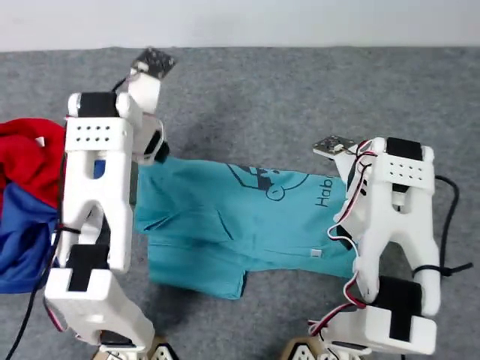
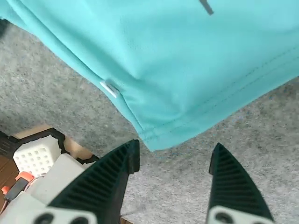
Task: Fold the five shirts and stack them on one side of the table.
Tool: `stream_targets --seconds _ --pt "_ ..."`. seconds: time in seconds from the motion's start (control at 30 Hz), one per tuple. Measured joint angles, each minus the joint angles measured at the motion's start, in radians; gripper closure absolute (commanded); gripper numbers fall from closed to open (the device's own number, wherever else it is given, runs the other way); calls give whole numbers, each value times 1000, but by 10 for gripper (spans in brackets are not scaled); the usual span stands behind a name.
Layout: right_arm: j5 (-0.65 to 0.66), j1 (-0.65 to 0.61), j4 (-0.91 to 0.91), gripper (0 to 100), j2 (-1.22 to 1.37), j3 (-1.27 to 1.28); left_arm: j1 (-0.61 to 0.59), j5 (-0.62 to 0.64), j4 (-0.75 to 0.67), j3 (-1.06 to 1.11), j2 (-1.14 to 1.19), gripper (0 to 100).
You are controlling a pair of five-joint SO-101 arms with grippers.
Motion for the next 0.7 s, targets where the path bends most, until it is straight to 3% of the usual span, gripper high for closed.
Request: stream_targets --seconds 0.17,0.3,0.5,0.7 --pt "0 0 0 750 0 0 0 9 94 -227 43 826" --pt "0 0 0 750 0 0 -2 9 112 -252 57 825" --pt "20 0 48 749 -5 0 -2 9 112 -158 28 826" --pt "175 0 49 747 -133 72 31 9 112 83 -158 826"
